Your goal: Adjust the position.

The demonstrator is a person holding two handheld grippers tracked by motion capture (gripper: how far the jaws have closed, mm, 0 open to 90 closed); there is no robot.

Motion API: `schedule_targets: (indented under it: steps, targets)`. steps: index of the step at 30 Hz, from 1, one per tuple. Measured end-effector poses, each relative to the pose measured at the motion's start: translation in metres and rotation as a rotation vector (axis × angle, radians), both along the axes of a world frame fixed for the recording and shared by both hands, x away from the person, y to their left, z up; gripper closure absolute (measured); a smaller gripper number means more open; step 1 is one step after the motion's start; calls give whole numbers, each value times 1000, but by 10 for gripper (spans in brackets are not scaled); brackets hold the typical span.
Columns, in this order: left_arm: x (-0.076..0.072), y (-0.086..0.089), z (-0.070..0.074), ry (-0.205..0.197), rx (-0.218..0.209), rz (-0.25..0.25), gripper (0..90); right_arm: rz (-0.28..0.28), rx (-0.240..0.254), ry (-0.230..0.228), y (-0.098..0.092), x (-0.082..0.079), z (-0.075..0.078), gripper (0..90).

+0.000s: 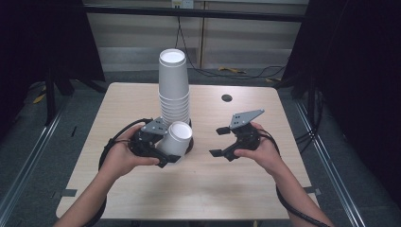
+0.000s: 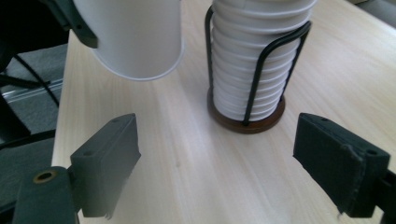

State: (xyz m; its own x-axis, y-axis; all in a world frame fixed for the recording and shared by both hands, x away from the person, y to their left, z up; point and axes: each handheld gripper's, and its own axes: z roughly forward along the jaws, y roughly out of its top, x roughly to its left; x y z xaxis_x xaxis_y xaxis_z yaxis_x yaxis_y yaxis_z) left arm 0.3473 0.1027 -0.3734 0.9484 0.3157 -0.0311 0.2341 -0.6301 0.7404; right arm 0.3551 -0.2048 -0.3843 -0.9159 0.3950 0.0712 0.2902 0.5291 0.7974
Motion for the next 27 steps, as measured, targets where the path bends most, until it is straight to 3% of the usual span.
schedule_targets:
  steps: [3, 5, 11, 14, 23, 27]
  targets:
    - [-1, -4, -1, 3, 18, -2, 207, 18, -14, 3, 1, -1, 0, 140]
    - [-1, -9, -1, 10, 59, -23, 210, 51, -30, 5, 3, -2, 1, 140]
    - [1, -16, -4, 26, 86, -35, 217, 86, -32, 20, 5, -2, 4, 140]
    - [1, -23, -5, 43, 130, -48, 218, 118, -42, 24, 7, -3, 6, 140]
    - [3, -39, -7, 30, 210, -78, 216, 199, -73, 40, 18, -6, 9, 140]
    - [2, -48, -9, 27, 248, -113, 214, 220, -72, 39, 24, -7, 12, 140]
